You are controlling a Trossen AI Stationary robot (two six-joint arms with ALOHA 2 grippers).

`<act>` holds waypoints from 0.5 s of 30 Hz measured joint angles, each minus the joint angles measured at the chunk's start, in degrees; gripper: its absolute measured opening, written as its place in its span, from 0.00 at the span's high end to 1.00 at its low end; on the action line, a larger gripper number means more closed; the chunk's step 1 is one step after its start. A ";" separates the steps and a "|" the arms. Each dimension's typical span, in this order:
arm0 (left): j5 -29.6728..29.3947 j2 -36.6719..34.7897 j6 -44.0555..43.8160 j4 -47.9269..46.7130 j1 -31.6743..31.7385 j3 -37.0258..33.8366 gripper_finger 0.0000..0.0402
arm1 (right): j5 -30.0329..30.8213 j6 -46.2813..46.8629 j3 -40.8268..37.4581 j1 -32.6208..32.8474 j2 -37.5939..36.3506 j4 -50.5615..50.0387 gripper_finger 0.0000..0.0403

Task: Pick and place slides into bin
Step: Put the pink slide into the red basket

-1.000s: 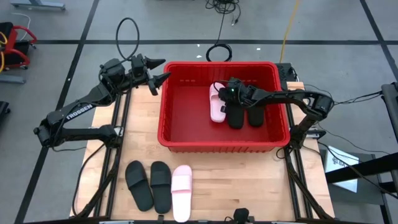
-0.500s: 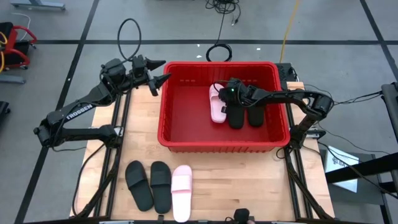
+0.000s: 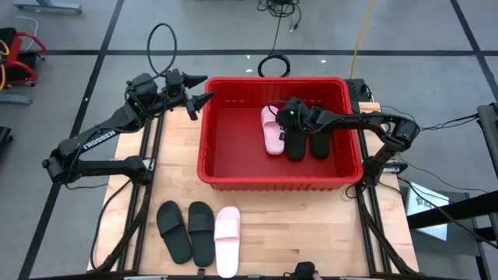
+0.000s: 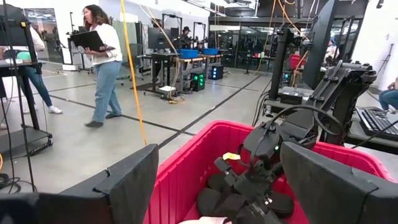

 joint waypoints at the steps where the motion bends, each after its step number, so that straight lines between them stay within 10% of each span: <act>1: 0.00 0.00 -0.01 -0.02 0.01 0.00 0.15 | -0.05 0.00 0.00 0.12 -0.61 -0.25 0.64; 15: 0.40 0.00 -0.82 -0.11 -0.01 0.00 0.15 | -1.61 2.60 0.09 1.18 -8.22 -2.69 0.64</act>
